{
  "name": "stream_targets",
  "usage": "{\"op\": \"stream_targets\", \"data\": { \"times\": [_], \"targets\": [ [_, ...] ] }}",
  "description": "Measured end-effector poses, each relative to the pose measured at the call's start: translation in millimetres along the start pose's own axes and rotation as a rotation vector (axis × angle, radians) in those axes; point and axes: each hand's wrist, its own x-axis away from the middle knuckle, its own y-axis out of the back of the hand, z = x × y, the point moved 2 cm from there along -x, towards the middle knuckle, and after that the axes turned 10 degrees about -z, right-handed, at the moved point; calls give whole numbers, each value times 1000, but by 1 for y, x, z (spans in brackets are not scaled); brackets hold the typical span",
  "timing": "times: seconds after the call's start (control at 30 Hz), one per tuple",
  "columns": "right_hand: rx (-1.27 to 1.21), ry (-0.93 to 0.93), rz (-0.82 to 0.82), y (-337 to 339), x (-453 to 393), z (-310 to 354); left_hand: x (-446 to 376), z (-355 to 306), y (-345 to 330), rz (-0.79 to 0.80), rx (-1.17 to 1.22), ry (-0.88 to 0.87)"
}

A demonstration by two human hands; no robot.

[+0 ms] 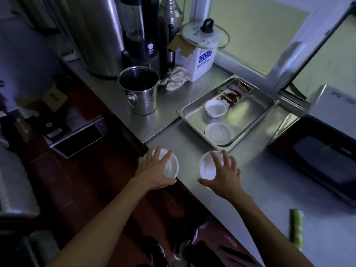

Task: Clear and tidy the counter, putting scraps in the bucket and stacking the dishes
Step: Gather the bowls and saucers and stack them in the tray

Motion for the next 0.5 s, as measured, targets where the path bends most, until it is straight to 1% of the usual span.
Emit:
{"op": "stream_targets", "data": {
  "times": [0.13, 0.37, 0.5],
  "targets": [
    [-21, -90, -16, -2, -19, -22, -46, -27, -1, 17, -17, -121],
    [-73, -208, -84, 6, -67, -59, -134, -73, 14, 47, -94, -251],
    [-96, -255, -82, 10, -92, -77, -172, -98, 16, 50, -102, -311]
  ]
}}
